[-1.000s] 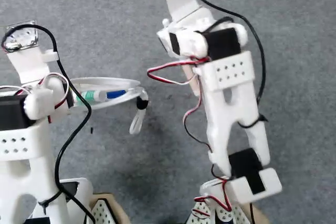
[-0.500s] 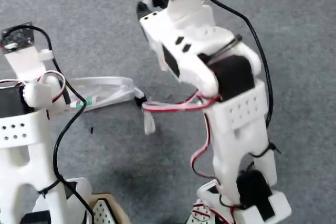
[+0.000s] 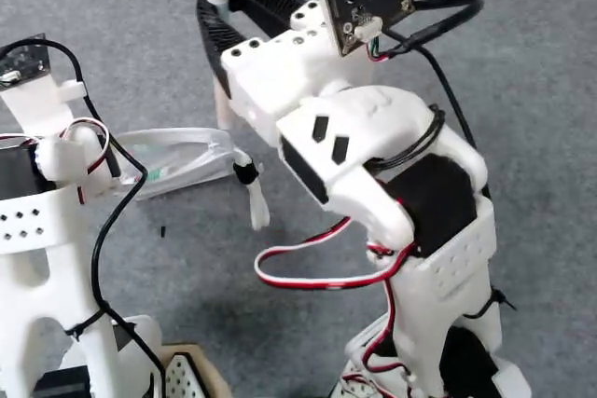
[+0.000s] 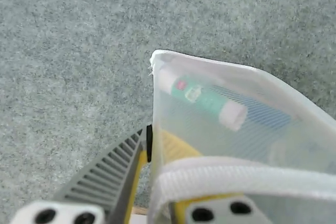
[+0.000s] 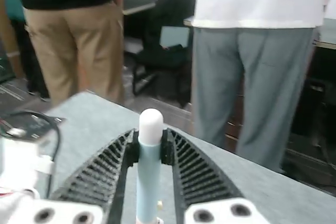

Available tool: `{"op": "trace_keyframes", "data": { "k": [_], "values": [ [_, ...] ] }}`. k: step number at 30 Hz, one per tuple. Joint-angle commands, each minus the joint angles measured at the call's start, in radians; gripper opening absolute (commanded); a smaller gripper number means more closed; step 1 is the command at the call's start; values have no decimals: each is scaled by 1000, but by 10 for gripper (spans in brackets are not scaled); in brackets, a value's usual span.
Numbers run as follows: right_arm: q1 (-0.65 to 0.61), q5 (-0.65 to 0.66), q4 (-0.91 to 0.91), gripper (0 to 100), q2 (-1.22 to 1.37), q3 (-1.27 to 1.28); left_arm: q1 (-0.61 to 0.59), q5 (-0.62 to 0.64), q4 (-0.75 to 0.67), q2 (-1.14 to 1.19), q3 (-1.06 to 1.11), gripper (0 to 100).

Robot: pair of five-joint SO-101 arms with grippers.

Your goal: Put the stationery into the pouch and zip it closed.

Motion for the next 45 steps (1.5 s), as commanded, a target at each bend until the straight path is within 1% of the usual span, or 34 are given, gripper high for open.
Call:
{"op": "trace_keyframes", "data": {
  "k": [1, 6, 17, 22, 26, 28, 32, 35, 45],
  "values": [
    [-34, -52, -43, 12, -21, -5, -16, 9, -37, 8, -2, 27],
    [-38, -118, -71, 12, -18, -4, -15, 9, -37, 6, -8, 27],
    [-60, -118, -166, 12, -22, 239, -15, 9, -37, 12, -10, 27],
    [-61, -112, -155, 12, -24, 271, -15, 9, -37, 12, -10, 27],
    [-63, -107, -75, 12, -68, 298, -19, 9, -37, 12, -10, 27],
    [-100, -49, -29, 12, -91, 311, -19, 9, -37, 12, -10, 27],
    [-203, 120, 61, 12, -137, 363, -19, 9, -37, 12, -10, 27],
    [-245, 193, 91, 12, -173, 420, -19, 9, -37, 12, -10, 27],
    [-249, 229, 97, 12, -260, 576, -21, 9, -37, 12, -10, 27]
  ]
}}
